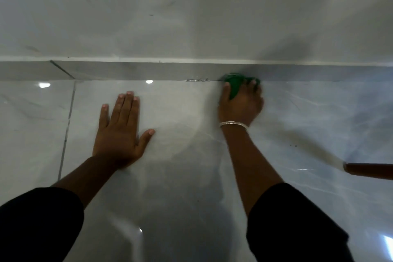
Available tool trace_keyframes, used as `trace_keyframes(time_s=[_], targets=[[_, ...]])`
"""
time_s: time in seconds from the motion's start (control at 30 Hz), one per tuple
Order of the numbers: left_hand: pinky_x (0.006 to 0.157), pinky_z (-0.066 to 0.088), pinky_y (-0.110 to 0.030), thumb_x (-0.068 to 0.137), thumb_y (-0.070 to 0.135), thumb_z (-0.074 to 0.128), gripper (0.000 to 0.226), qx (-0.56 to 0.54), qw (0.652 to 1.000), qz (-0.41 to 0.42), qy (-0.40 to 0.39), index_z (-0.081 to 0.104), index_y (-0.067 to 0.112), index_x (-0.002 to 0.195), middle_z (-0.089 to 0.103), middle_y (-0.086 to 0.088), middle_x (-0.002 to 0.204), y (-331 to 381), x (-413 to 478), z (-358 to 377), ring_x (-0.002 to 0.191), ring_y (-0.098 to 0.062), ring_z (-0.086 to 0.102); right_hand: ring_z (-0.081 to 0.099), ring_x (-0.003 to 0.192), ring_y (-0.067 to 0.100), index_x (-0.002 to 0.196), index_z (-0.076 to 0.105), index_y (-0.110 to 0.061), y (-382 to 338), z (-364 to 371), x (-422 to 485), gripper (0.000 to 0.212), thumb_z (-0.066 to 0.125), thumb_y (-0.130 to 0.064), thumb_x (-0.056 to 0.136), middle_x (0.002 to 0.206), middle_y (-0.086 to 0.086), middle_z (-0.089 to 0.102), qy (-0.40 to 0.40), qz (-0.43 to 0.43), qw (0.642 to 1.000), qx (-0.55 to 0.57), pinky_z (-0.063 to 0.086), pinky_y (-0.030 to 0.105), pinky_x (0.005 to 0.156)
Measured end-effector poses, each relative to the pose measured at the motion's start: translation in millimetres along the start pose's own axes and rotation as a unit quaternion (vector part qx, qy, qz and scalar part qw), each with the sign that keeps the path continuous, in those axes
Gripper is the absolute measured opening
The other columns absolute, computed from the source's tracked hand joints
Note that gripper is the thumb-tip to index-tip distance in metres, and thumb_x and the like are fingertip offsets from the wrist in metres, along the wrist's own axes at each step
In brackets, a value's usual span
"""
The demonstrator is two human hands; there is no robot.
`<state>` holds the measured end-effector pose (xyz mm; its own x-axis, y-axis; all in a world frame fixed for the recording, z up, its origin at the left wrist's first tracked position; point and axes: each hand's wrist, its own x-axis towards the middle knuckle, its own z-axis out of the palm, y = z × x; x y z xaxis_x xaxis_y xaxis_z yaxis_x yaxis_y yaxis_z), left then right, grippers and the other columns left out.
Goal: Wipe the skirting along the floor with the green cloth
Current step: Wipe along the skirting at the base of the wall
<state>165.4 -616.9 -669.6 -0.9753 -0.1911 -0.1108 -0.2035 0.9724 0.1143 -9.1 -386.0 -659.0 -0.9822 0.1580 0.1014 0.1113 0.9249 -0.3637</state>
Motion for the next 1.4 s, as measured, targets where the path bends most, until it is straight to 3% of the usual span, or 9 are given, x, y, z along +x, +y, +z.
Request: trace_keyframes(time_s=[0.13, 0.33, 0.53, 0.67, 0.73, 0.9, 1.03, 1.23, 1.4], targets=[[0.124, 0.007, -0.056, 0.091, 0.065, 0.022, 0.089, -0.003, 1.000, -0.001, -0.003, 0.009, 0.007, 0.157, 0.006, -0.014, 0.168, 0, 0, -2, 0.156, -0.028, 0.003, 0.030, 0.140, 0.035, 0.137, 0.046, -0.003, -75, 19, -63, 0.055, 0.040, -0.039, 0.096, 0.148, 0.022, 0.041, -0.037, -0.108, 0.993, 0.041, 0.025, 0.046, 0.114], [0.124, 0.007, -0.055, 0.090, 0.065, 0.020, 0.090, -0.003, 1.000, -0.006, -0.007, 0.007, 0.008, 0.158, 0.006, -0.012, 0.168, 1, 0, -5, 0.156, -0.026, 0.002, 0.056, 0.121, 0.034, 0.117, 0.066, -0.006, -64, 1, -44, 0.040, 0.060, -0.035, 0.089, 0.124, 0.020, 0.065, -0.064, -0.210, 0.969, 0.114, 0.048, 0.044, 0.098], [0.124, 0.006, -0.054, 0.091, 0.067, 0.018, 0.090, -0.014, 1.000, -0.001, 0.001, 0.005, 0.009, 0.158, 0.005, -0.011, 0.169, -1, -1, -1, 0.156, -0.025, 0.002, 0.069, 0.081, 0.032, 0.093, 0.074, -0.011, 21, -22, 23, 0.027, 0.070, -0.035, 0.081, 0.086, 0.015, 0.076, 0.031, -0.031, 0.991, 0.127, 0.057, 0.037, 0.077], [0.124, 0.006, -0.055, 0.090, 0.068, 0.018, 0.091, -0.006, 1.000, -0.002, 0.002, 0.006, 0.008, 0.158, 0.004, -0.013, 0.168, -1, 0, 0, 0.156, -0.027, 0.002, 0.068, 0.078, 0.032, 0.092, 0.066, -0.013, 9, -23, 22, 0.024, 0.071, -0.030, 0.075, 0.084, 0.013, 0.074, 0.067, 0.084, 0.980, 0.166, 0.053, 0.035, 0.072], [0.124, 0.007, -0.056, 0.090, 0.067, 0.019, 0.091, -0.006, 1.000, 0.003, 0.002, 0.007, 0.006, 0.157, 0.005, -0.014, 0.168, -1, 0, -1, 0.156, -0.028, 0.003, 0.068, 0.079, 0.033, 0.087, 0.067, -0.012, -20, -16, 4, 0.019, 0.068, -0.027, 0.075, 0.083, 0.013, 0.073, 0.038, 0.068, 0.984, 0.159, 0.053, 0.038, 0.071], [0.123, 0.010, -0.059, 0.090, 0.063, 0.025, 0.090, 0.007, 1.000, -0.001, -0.001, 0.011, 0.004, 0.157, 0.009, -0.016, 0.167, 0, -4, -1, 0.156, -0.030, 0.006, 0.066, 0.084, 0.036, 0.084, 0.069, -0.004, -100, 1, -58, 0.019, 0.073, -0.020, 0.074, 0.084, 0.019, 0.072, -0.034, -0.090, 0.980, 0.176, 0.052, 0.044, 0.075], [0.122, 0.012, -0.059, 0.090, 0.065, 0.023, 0.091, 0.013, 1.000, 0.001, -0.010, 0.012, 0.003, 0.157, 0.011, -0.017, 0.167, 0, -6, -5, 0.155, -0.030, 0.008, 0.065, 0.089, 0.034, 0.089, 0.070, -0.008, -91, -4, -52, 0.022, 0.065, -0.028, 0.082, 0.090, 0.016, 0.073, -0.077, -0.168, 0.973, 0.139, 0.049, 0.040, 0.077], [0.124, 0.009, -0.055, 0.090, 0.067, 0.019, 0.091, 0.008, 1.000, 0.002, -0.001, 0.010, 0.006, 0.157, 0.009, -0.015, 0.168, -1, -6, -2, 0.156, -0.028, 0.006, 0.064, 0.087, 0.035, 0.084, 0.067, -0.010, 8, -30, 23, 0.017, 0.065, -0.026, 0.077, 0.088, 0.014, 0.070, 0.012, 0.016, 0.996, 0.084, 0.051, 0.043, 0.077], [0.123, 0.009, -0.057, 0.090, 0.066, 0.023, 0.091, 0.010, 1.000, 0.002, 0.006, 0.010, 0.004, 0.157, 0.009, -0.017, 0.167, 0, -5, 3, 0.156, -0.030, 0.006, 0.062, 0.088, 0.035, 0.082, 0.066, -0.012, -11, -17, 16, 0.013, 0.065, -0.021, 0.073, 0.088, 0.013, 0.070, 0.032, 0.073, 0.992, 0.095, 0.046, 0.039, 0.074]])
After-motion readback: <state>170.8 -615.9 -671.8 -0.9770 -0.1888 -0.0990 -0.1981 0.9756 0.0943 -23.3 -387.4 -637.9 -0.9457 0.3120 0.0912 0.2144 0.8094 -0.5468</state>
